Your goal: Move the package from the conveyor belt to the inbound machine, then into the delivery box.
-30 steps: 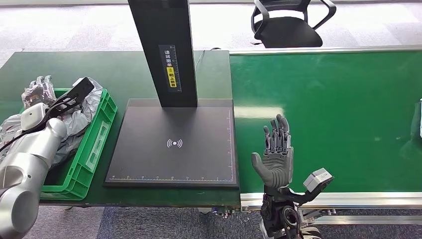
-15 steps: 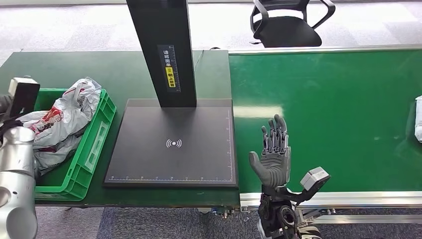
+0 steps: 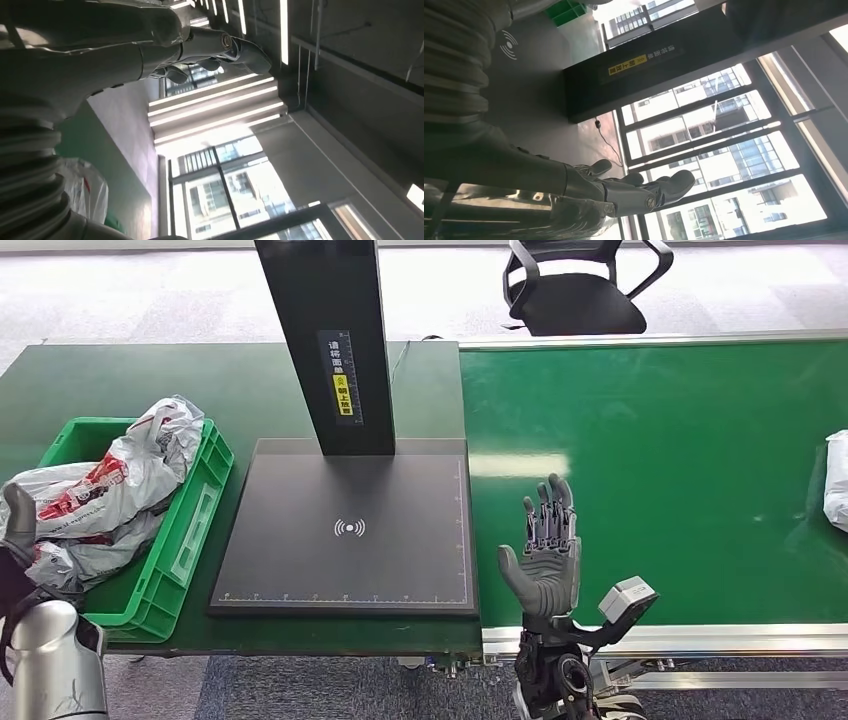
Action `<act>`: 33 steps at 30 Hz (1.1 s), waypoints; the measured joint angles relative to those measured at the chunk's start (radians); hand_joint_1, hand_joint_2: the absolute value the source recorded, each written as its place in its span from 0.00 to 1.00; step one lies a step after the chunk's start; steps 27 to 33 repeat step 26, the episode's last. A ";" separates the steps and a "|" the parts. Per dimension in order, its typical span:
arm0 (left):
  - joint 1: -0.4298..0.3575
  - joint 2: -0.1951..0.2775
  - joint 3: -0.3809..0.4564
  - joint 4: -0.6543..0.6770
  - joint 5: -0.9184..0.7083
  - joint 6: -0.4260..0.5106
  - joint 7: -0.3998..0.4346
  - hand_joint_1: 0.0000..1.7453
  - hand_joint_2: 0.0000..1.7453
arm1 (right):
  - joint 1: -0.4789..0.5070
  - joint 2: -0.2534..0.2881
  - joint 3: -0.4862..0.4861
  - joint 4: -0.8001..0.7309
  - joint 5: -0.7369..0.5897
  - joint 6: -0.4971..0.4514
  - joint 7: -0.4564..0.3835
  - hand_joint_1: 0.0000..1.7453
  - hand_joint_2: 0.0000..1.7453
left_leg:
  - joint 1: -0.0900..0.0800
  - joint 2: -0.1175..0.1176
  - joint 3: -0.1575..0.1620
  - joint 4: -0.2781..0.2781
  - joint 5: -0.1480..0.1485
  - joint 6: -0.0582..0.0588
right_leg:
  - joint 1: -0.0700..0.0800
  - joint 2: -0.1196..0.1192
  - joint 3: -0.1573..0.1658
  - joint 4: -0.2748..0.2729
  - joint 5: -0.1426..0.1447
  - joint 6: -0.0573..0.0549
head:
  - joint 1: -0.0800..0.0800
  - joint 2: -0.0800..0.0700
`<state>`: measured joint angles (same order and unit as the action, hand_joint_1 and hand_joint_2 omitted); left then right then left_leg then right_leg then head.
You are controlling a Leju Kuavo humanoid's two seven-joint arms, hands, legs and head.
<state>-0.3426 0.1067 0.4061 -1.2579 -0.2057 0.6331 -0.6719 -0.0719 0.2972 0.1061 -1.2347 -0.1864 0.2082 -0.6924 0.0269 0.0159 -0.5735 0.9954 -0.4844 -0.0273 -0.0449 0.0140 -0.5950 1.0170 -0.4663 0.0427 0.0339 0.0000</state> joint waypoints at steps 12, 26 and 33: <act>0.299 -0.231 -0.445 -0.001 0.149 -0.677 -0.001 0.00 1.00 | 0.014 0.003 0.043 0.081 0.312 -0.126 -0.003 0.00 1.00 | -0.001 -0.001 0.000 0.000 -0.003 0.001 | -0.001 -0.001 0.002 -0.001 -0.001 0.000 | 0.000 0.000; 0.389 -0.310 -0.527 -0.008 0.100 -0.820 0.020 0.00 1.00 | -0.036 0.017 0.088 0.225 0.332 -0.107 -0.001 0.00 1.00 | 0.000 -0.002 0.001 0.000 -0.003 0.001 | 0.000 -0.001 0.003 0.000 -0.001 0.000 | 0.000 0.000; 0.389 -0.310 -0.527 -0.008 0.100 -0.820 0.020 0.00 1.00 | -0.036 0.017 0.088 0.225 0.332 -0.107 -0.001 0.00 1.00 | 0.000 -0.002 0.001 0.000 -0.003 0.001 | 0.000 -0.001 0.003 0.000 -0.001 0.000 | 0.000 0.000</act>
